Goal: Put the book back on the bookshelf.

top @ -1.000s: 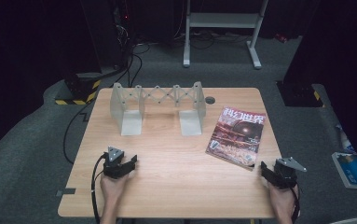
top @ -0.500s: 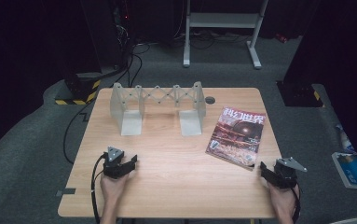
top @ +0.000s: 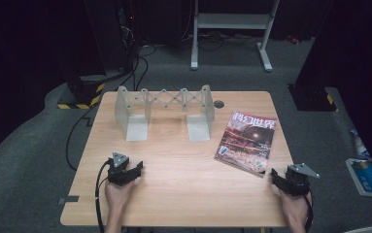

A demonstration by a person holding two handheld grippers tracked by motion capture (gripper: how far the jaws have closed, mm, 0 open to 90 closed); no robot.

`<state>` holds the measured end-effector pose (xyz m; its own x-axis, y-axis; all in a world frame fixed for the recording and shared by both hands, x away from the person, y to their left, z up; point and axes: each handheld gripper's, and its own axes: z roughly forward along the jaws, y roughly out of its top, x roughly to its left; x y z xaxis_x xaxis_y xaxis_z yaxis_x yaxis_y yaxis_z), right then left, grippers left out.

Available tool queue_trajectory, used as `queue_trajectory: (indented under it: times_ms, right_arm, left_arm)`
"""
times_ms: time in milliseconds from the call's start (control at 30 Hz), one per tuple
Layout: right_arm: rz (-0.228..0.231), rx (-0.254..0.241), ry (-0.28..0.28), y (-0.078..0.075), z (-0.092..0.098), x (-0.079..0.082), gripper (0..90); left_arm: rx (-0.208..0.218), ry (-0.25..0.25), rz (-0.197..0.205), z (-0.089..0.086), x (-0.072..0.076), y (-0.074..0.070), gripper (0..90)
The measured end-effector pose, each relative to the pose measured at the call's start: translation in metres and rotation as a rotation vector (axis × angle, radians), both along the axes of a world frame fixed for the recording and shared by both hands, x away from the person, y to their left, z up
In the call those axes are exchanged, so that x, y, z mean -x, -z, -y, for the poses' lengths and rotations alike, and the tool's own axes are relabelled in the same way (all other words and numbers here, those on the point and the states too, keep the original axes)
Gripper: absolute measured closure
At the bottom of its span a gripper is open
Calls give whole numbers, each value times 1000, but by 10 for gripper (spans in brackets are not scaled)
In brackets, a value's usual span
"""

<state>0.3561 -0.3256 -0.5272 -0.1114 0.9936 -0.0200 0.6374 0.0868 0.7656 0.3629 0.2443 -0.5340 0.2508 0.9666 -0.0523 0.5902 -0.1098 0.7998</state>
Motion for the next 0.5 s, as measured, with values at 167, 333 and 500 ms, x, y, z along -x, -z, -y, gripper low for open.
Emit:
queue_trajectory:
  times_ms: [167, 333, 500]
  right_arm:
    - [-10, -5, 0, -2, 1, 2, 400]
    - [13, -31, -1, -4, 2, 4, 401]
    - [11, -32, -20, -9, 2, 3, 404]
  left_arm:
    - [-3, -2, 3, 0, 0, 0, 374]
    - [-6, -1, 3, 1, 0, 0, 374]
    - [-12, 0, 5, 1, 0, 0, 372]
